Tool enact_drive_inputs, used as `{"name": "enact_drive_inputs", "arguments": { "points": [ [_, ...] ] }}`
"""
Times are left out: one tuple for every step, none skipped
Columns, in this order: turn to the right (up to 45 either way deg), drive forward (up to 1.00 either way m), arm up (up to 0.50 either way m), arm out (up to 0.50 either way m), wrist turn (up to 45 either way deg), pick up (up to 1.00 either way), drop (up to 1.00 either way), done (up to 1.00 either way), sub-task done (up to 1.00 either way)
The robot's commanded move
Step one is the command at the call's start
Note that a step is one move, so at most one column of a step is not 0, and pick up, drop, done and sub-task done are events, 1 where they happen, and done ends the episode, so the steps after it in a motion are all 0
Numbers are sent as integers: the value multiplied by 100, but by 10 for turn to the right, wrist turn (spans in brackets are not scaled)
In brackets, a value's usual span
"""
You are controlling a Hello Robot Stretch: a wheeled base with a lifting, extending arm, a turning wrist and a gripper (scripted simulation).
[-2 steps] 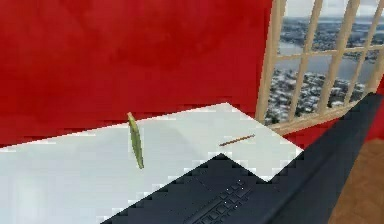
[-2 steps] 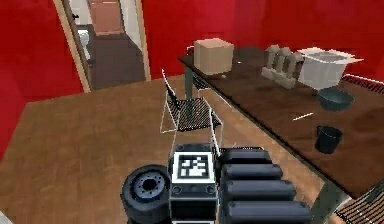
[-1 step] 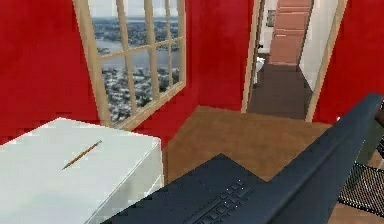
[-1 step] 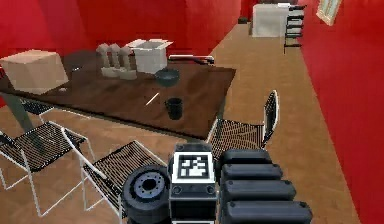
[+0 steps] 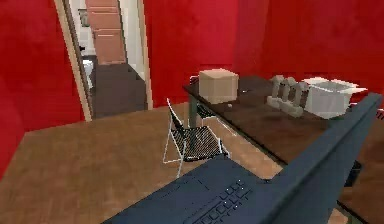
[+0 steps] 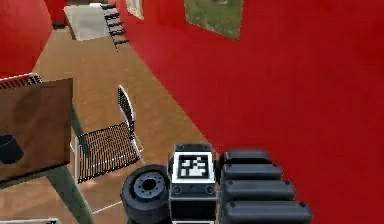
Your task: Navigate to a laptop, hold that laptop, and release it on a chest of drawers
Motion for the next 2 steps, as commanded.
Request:
{"name": "enact_drive_inputs", "arguments": {
  "points": [
    [300,0,0,0,0,0,0,0,0],
    [450,0,0,0,0,0,0,0,0]
  ]
}}
